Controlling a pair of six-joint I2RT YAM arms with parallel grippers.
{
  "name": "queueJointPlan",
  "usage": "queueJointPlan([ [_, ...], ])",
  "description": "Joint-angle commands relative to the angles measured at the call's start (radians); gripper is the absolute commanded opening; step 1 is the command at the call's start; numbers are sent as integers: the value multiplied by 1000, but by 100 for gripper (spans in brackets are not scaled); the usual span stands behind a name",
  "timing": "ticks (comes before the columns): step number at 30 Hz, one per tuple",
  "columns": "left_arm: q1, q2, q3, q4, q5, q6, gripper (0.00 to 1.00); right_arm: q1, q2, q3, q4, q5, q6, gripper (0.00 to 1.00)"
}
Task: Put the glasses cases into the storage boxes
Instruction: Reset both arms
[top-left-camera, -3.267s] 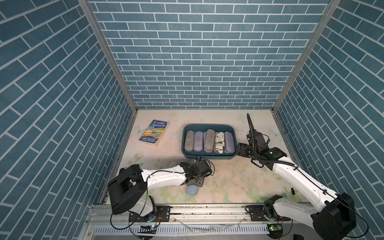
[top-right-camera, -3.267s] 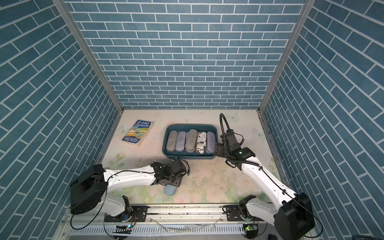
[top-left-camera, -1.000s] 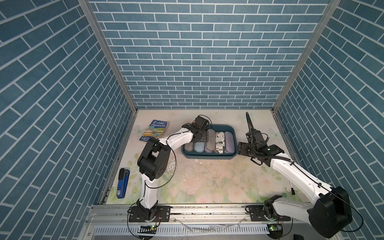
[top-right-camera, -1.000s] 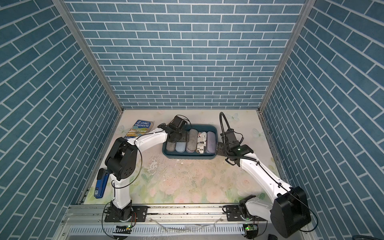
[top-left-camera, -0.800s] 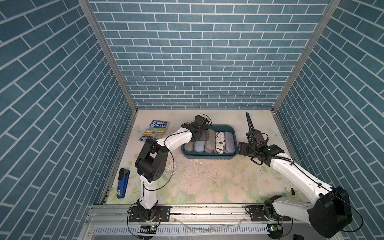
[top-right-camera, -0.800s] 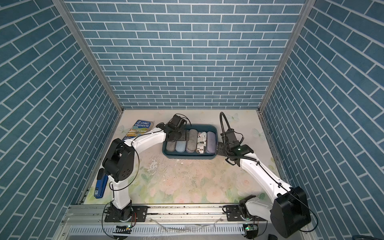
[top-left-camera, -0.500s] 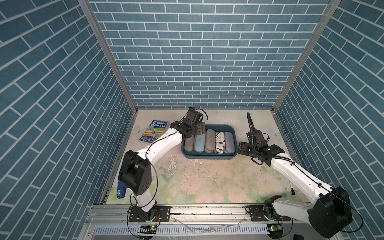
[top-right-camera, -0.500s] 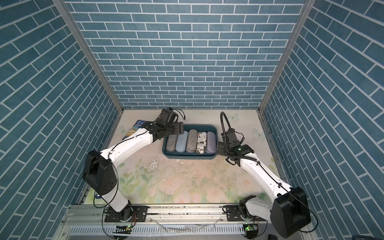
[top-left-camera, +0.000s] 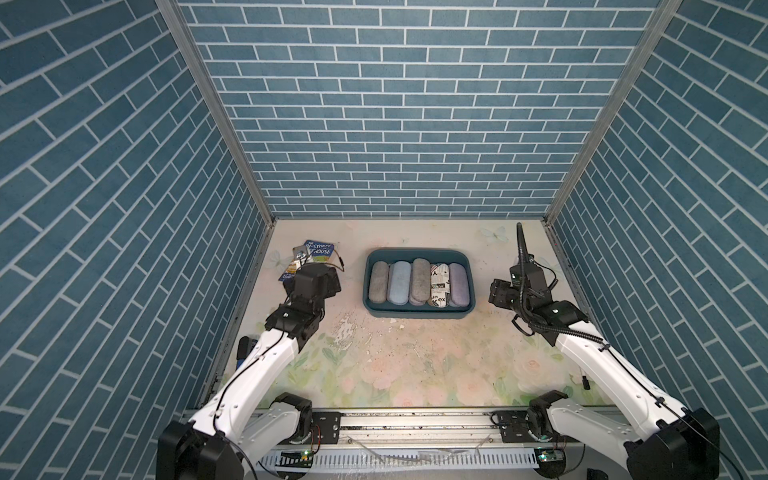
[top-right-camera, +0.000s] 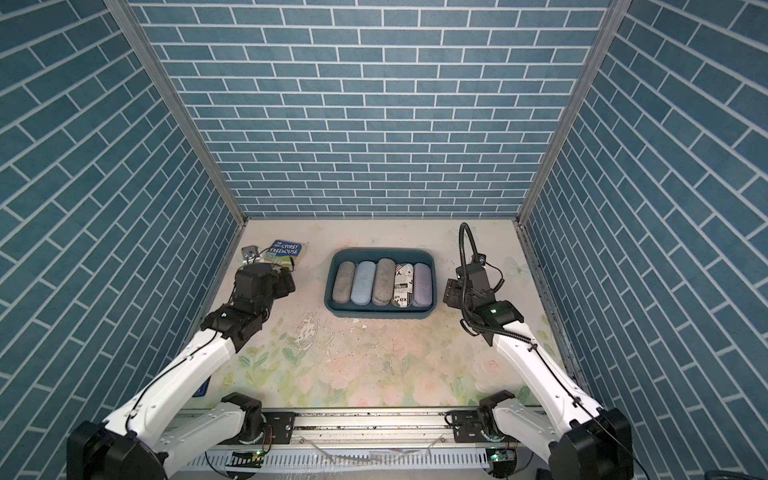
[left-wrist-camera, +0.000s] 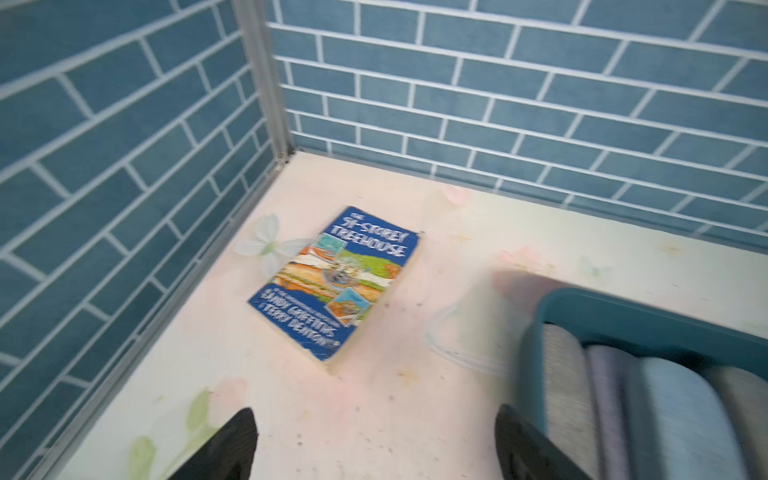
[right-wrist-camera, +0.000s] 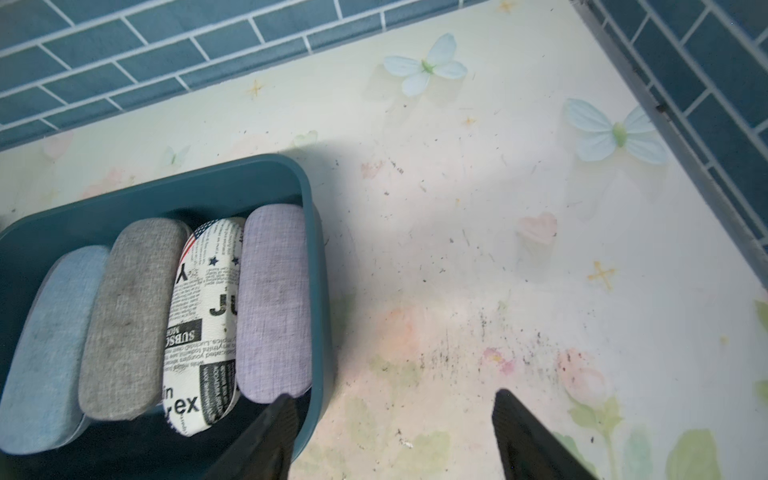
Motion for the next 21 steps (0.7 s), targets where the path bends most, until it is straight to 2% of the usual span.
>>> queueJointPlan([
  [1,42,15,-97,203,-73,95,91,-17,-34,-28,56,55,-41,76],
  [8,99,164,-181,462,-75,282,95,-37,-61,-84,108,107,-70,76],
  [15,177,386,-266,835,58,333,98,-69,-88,-129,174,180,-132,75],
  [20,177,512,-230,900,56,356,100,-118,-87,-145,247,226,-185,76],
  [21,178,508,-214,851,66,349,99,-128,-89,-151,265,233,-195,76],
])
